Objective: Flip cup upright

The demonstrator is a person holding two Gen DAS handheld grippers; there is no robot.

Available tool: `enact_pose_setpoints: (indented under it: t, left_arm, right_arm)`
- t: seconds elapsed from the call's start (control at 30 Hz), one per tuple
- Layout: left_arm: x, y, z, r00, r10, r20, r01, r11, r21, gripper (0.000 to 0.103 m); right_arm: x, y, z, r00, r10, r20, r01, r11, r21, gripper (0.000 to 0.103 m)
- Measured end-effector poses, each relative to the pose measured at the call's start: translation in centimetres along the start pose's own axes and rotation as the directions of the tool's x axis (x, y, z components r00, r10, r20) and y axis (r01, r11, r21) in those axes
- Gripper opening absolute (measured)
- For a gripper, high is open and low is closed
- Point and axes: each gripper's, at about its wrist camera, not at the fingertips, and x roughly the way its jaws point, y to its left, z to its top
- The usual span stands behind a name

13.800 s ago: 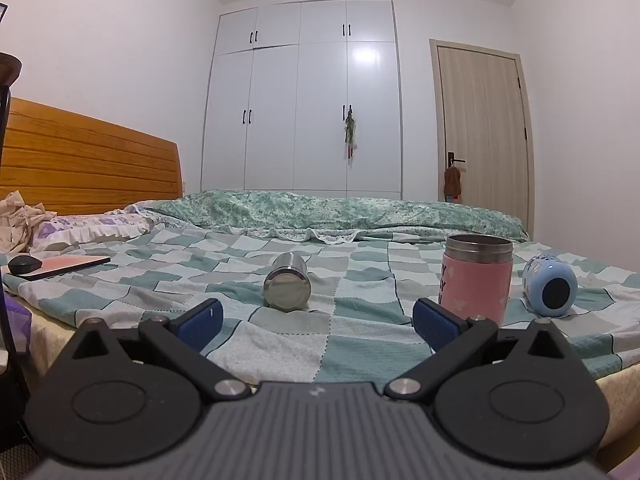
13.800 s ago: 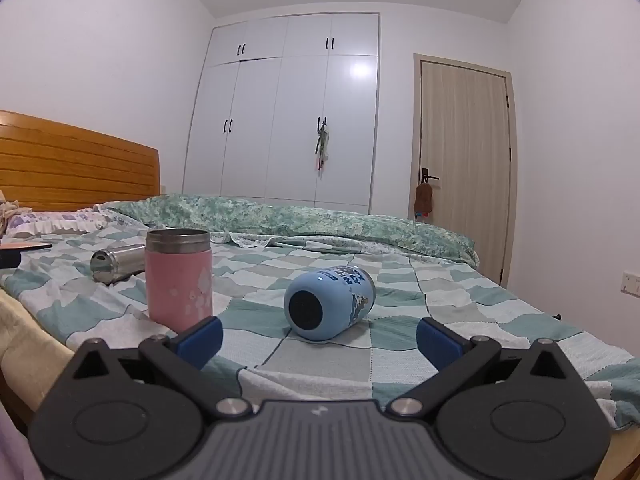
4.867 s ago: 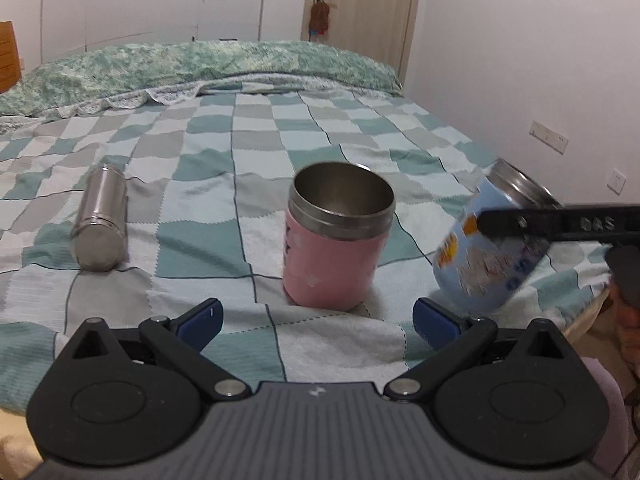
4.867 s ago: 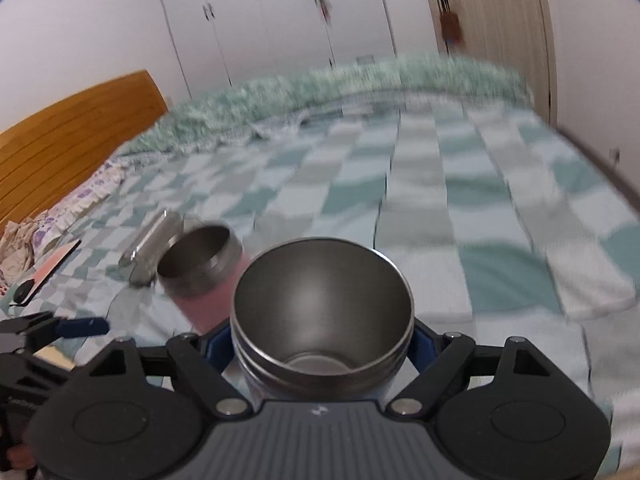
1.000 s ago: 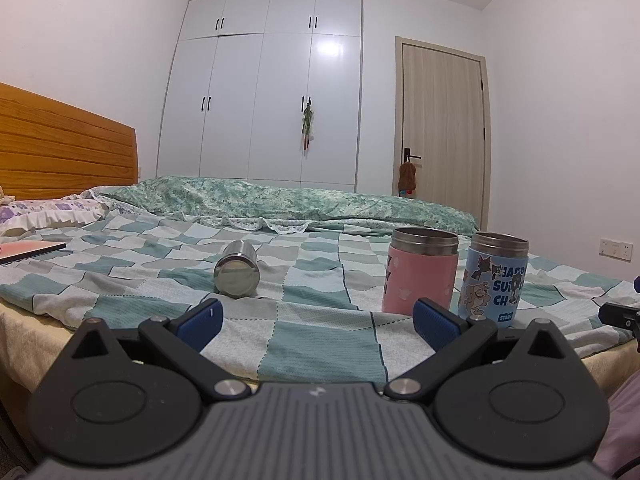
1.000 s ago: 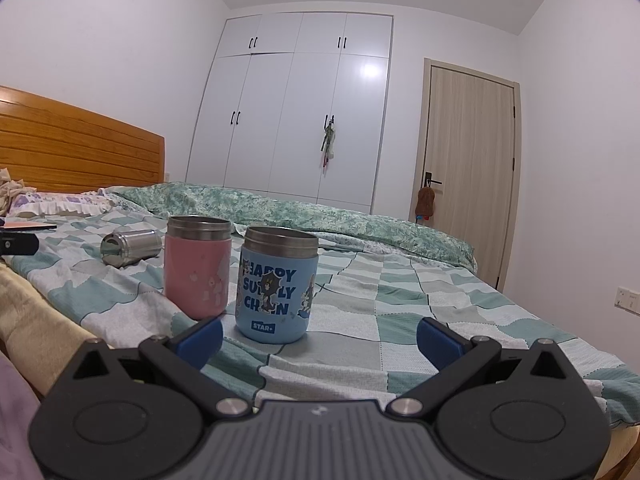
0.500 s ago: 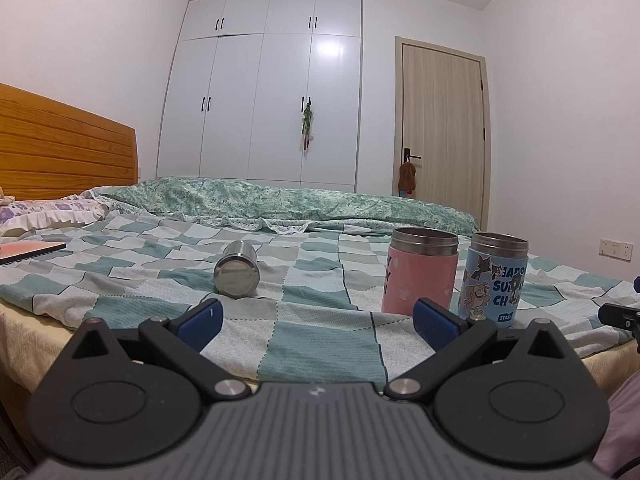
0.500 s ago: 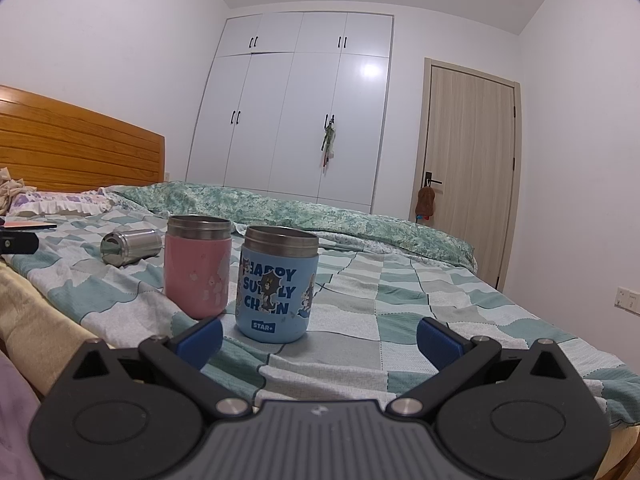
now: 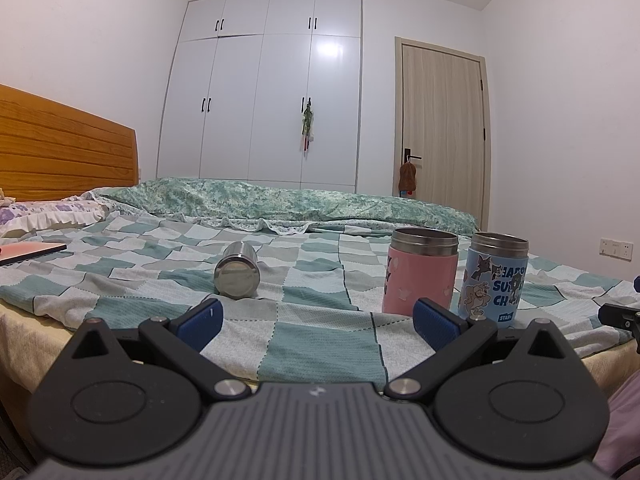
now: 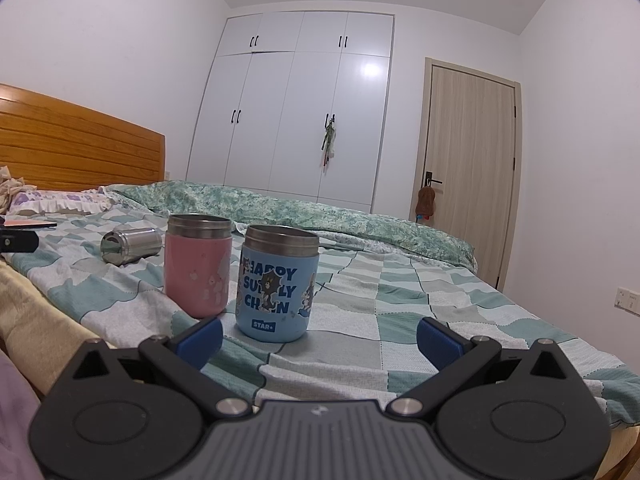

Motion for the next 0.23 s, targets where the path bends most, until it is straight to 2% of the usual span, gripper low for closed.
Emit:
enact_pose_setpoints:
  t: [0.23]
  left_arm:
    - [-0.22,0.10,0.15,1.000,-0.010,0.009,0.010,1.000,0.002,0.103]
  right_arm:
    - [-0.04,-0.07,-0.06,1.000,0.000,-0.001,0.000,1.000,-0.001,0.103]
